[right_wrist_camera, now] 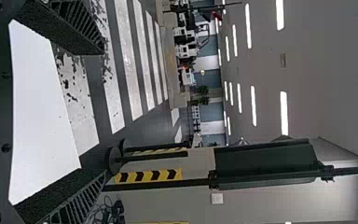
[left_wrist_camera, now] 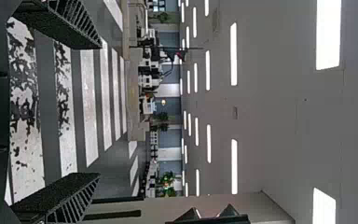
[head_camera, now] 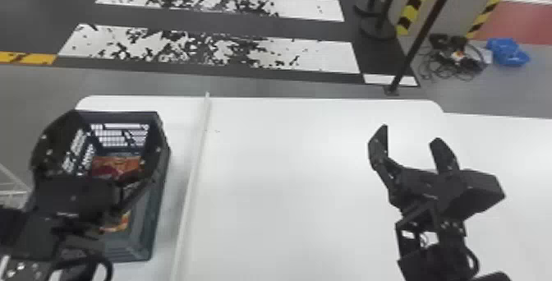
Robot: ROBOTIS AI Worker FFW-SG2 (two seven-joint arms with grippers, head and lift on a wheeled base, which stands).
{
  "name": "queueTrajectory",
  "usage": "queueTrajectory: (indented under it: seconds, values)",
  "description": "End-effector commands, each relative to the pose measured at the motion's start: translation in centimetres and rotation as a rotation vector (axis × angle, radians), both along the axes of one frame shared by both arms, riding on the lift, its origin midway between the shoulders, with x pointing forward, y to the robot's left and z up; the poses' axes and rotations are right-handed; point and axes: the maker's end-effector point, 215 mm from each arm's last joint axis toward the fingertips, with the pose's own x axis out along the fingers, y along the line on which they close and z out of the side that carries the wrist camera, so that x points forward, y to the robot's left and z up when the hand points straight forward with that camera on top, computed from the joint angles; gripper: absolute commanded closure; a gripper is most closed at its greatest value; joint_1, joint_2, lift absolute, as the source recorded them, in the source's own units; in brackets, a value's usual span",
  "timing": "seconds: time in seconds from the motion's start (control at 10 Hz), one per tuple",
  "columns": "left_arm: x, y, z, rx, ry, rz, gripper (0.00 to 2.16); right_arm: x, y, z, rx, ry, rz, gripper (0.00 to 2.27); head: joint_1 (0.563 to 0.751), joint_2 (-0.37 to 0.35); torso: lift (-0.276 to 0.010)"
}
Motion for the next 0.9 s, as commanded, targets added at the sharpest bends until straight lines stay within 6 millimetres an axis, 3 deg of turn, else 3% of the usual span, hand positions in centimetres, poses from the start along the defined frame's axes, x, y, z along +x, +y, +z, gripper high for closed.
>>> queueTrajectory:
  seconds: [0.0, 0.8]
  values:
    - [0.00, 0.00, 0.00, 0.000, 0.000, 0.000, 0.00, 0.00, 0.00, 0.00, 0.000, 0.000, 0.000, 0.00, 0.695, -0.096, -0.029]
    - [0.00, 0.00, 0.00, 0.000, 0.000, 0.000, 0.00, 0.00, 0.00, 0.00, 0.000, 0.000, 0.000, 0.00, 0.695, -0.096, -0.029]
